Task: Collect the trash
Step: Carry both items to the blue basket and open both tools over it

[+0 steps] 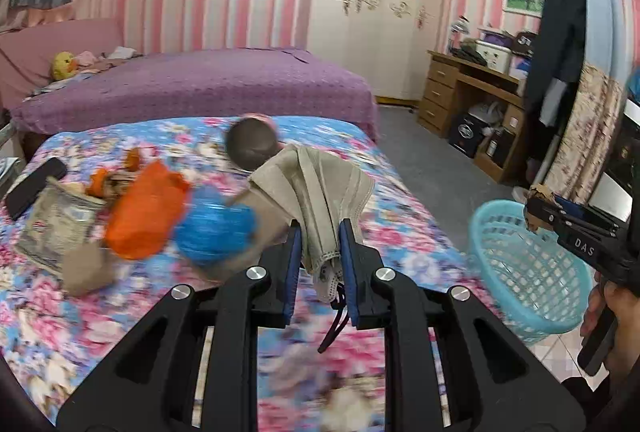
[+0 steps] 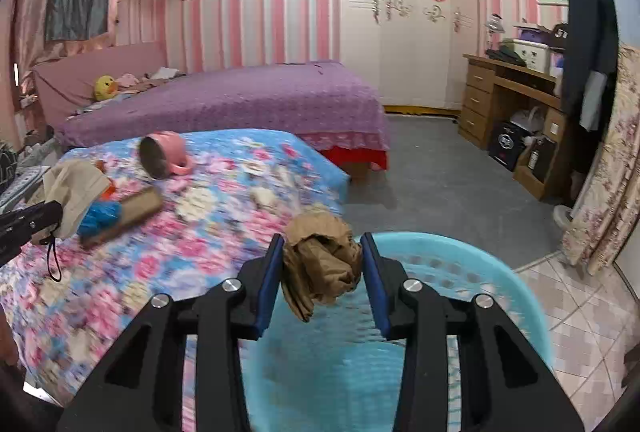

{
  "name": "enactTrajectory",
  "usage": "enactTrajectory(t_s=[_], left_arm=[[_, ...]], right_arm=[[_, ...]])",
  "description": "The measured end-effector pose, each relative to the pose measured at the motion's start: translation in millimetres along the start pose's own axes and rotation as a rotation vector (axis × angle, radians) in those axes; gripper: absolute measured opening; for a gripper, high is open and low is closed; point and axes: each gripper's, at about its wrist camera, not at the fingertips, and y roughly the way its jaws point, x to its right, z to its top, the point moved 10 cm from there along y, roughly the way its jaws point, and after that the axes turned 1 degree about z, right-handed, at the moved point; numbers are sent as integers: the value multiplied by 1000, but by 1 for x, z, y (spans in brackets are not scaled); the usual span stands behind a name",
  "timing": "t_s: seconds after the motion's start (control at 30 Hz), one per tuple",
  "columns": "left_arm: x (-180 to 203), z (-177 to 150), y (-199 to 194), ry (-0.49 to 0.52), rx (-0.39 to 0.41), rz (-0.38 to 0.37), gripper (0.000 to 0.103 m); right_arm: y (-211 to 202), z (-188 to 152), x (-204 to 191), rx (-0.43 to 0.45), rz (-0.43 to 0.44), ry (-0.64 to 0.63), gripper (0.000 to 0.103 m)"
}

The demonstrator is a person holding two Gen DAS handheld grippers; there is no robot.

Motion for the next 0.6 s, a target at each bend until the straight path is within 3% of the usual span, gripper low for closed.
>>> enactTrajectory(t_s=[0.1, 0.23, 0.43, 0.6], left_arm=[[39, -5, 12, 53, -15, -21, 18], [89, -9, 28, 35, -47, -89, 18], [161, -18, 44, 80, -75, -167, 18], [196, -28, 57, 98, -112, -208, 18]], right_arm=[[-4, -5, 39, -5, -32, 24, 39], [-5, -13, 78, -16, -84, 36, 39], [-5, -21, 117, -17, -124, 39, 39], [-9, -29, 142, -18, -134, 90, 39]])
